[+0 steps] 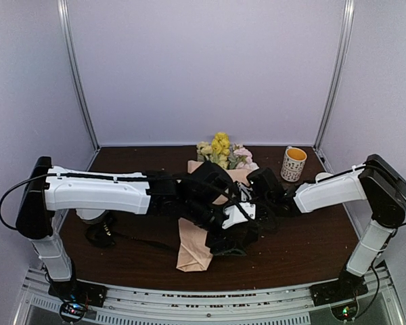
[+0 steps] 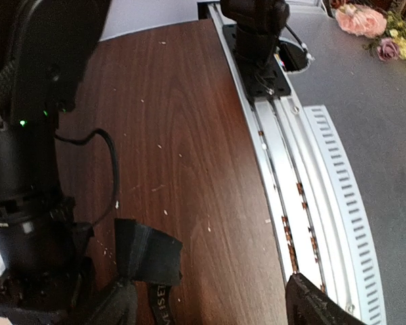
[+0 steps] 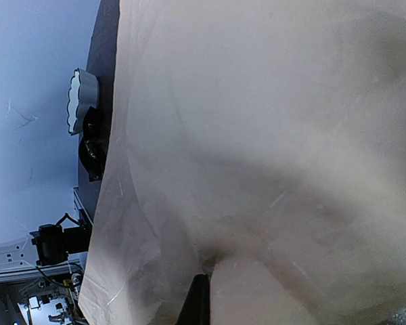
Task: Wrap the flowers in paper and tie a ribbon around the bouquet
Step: Straighten the ribbon at the center of the board.
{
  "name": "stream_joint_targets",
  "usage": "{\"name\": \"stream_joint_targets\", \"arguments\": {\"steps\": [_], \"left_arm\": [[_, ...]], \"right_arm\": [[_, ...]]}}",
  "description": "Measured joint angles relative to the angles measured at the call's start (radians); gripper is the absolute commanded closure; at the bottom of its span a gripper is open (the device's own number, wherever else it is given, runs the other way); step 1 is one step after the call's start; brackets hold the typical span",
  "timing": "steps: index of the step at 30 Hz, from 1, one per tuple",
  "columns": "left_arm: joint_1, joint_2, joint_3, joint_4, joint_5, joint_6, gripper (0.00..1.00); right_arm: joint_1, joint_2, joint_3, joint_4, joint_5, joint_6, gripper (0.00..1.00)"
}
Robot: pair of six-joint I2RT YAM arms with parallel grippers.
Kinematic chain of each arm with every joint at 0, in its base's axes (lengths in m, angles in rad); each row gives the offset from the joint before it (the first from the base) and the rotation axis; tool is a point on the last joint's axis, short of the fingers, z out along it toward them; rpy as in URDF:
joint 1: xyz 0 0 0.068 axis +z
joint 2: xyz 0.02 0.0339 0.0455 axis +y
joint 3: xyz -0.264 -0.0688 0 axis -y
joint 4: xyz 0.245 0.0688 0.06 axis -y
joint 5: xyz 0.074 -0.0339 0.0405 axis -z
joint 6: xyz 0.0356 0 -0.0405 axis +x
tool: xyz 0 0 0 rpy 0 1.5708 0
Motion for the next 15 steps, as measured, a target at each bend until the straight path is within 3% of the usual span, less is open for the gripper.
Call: {"name": "stream_joint_targets", "arguments": {"steps": [1,3,15], "left_arm": [[0.000,-0.019,-0.026,-0.005,0.004,-0.001,0.06],[0.000,-0.057,-0.069,-0.016,0.003,-0.004,0.03],[-0.012,-0.114,-0.087,-0.054,-0.156,0.008,0.05]], "right_arm": [[0.000,0.001,-0.004,0.003,-0.001,0.000,1.00],[0.000,0.005,-0.012,0.008,-0.001,0.000,1.00],[0.000,0.009,-0.023,0.015,-0.002,-0.002,1.00]]}}
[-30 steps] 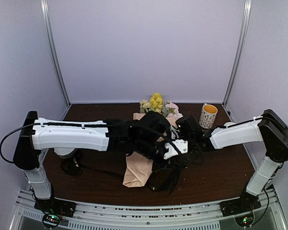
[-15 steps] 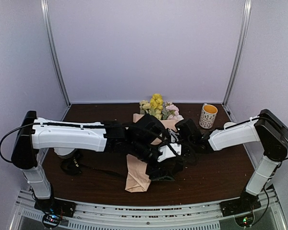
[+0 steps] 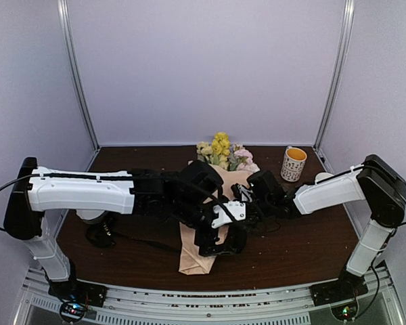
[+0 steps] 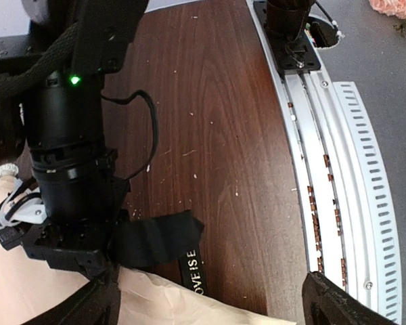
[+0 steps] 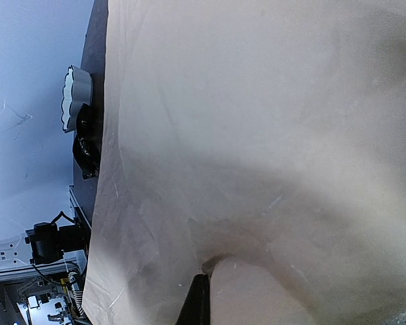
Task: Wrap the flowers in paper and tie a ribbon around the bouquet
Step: Straighten the ribbon at the center of the board, then pass from the right arm to the left
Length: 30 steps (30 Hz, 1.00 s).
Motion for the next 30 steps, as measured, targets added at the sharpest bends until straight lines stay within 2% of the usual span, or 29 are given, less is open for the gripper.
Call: {"name": "stream_joint_targets", "arguments": {"steps": [5,9,11,13,14,15,17,20,24,26,30], "left_arm": [[-0.062,0.070,0.106,-0.091,-0.035,0.060,0.09],[-0.125,0.085,0.128,-0.130,-0.065,0.094,0.13],[-0.137,0.078,0.121,-0.131,-0.077,0.088,0.29],[-0.111,0.051,0.077,-0.100,-0.074,0.049,0.61],[-0.084,0.027,0.043,-0.080,-0.068,0.017,0.72],[-0.037,-0.009,-0.005,-0.056,-0.067,-0.031,0.74],[0.078,-0.076,-0.076,-0.030,-0.091,-0.152,0.71],[0.247,-0.146,-0.146,0.018,-0.122,-0.329,0.52],[0.394,-0.187,-0.282,0.121,-0.103,-0.546,0.33],[0.427,-0.158,-0.327,0.153,-0.070,-0.618,0.27],[0.483,-0.037,-0.391,0.218,0.022,-0.742,0.25]], "right_arm": [[0.000,0.006,0.000,-0.002,-0.001,-0.008,1.00],[0.000,0.008,0.000,-0.004,-0.002,-0.012,1.00],[0.000,0.009,0.000,-0.005,-0.002,-0.014,1.00],[0.000,0.010,0.000,-0.005,-0.002,-0.017,1.00],[0.000,0.010,0.000,-0.006,-0.002,-0.018,1.00],[0.000,0.010,0.000,-0.007,-0.001,-0.019,1.00],[0.000,0.010,0.000,-0.007,-0.001,-0.021,1.00],[0.000,0.010,0.000,-0.006,-0.001,-0.020,1.00],[0.000,0.015,0.000,-0.002,-0.002,-0.020,1.00],[0.000,0.017,0.000,-0.001,-0.002,-0.020,1.00],[0.000,0.017,0.000,0.003,-0.003,-0.016,1.00]]}}
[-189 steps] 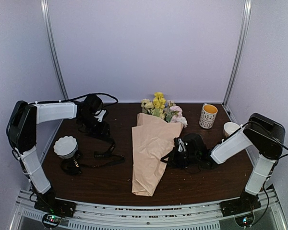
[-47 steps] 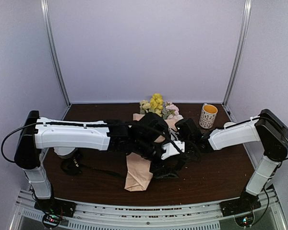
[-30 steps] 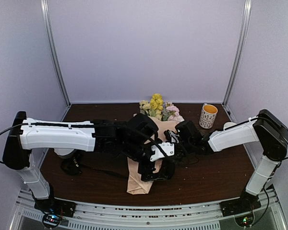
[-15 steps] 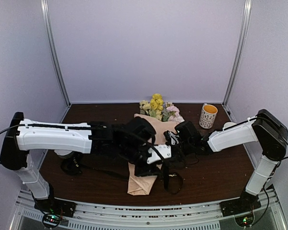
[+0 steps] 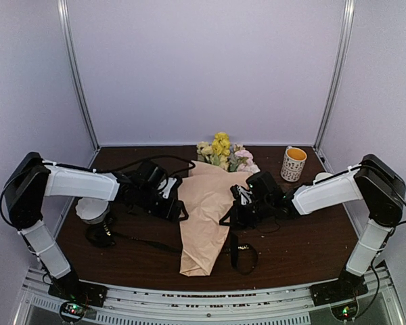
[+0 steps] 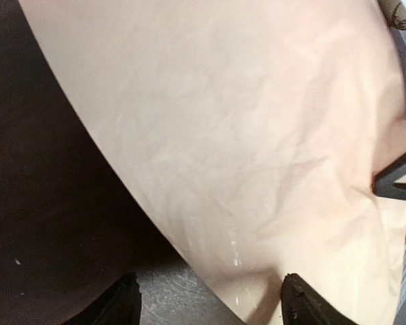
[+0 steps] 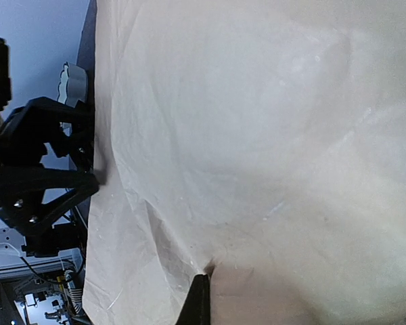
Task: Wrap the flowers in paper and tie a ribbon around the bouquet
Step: Pass from the right arm to the left
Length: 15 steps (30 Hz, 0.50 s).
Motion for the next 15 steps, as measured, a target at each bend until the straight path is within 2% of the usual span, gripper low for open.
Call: {"name": "stream_joint_targets", "arguments": {"steps": [6,15], "left_arm": [[0.014,0.117,-0.008,0.062,0.097,-0.087,0.28],[0.019,0.210,0.017,0.200,0.212,-0.136,0.53]], "right_arm": [[0.000,0.000,0.000,0.013,-0.004,0.010,1.00],[0.000,0.002,0.000,0.027,-0.008,0.018,1.00]]}}
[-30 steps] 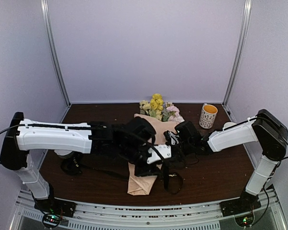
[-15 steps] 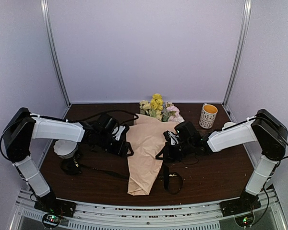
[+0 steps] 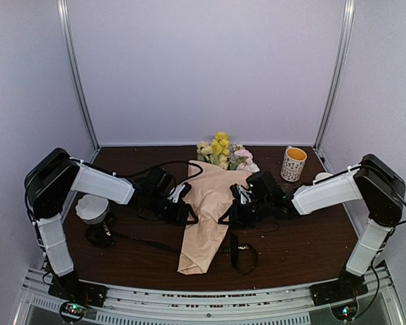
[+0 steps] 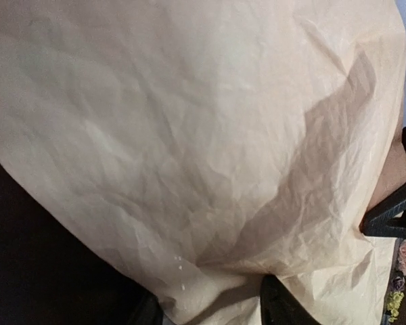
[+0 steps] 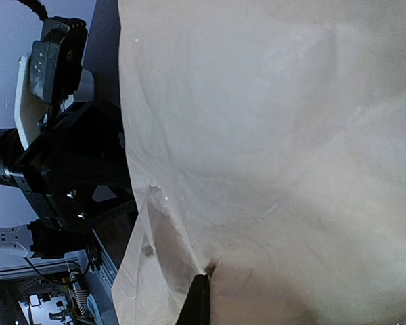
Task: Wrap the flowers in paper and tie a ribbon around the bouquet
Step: Pass from the right arm to the left
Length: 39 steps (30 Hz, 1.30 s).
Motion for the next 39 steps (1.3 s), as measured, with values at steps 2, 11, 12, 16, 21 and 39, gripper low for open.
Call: {"name": "stream_joint_targets", "arguments": {"steps": [2,11,12,16,21,39], "left_arm": [[0.003,0.014,0.000,0.027,0.022,-0.011,0.63],[0.006,0.042,-0.009,0.049,0.061,-0.039,1.00],[0.006,0.043,-0.010,0.049,0.062,-0.039,1.00],[0.006,0.044,-0.013,0.050,0.061,-0.039,1.00],[0.006,0.046,-0.017,0.060,0.063,-0.039,1.00],[0.006,0.048,-0.024,0.079,0.065,-0.040,1.00]], "right_arm": [[0.000,0.001,0.000,0.000,0.000,0.000,1.00],[0.000,0.002,0.000,0.000,0.000,0.000,0.95],[0.000,0.002,0.000,-0.001,0.000,-0.001,0.90],[0.000,0.002,0.000,-0.022,0.010,-0.019,0.76],[0.000,-0.039,0.000,-0.135,0.088,-0.090,0.65],[0.378,-0.277,0.002,-0.599,0.490,-0.262,0.55]]}}
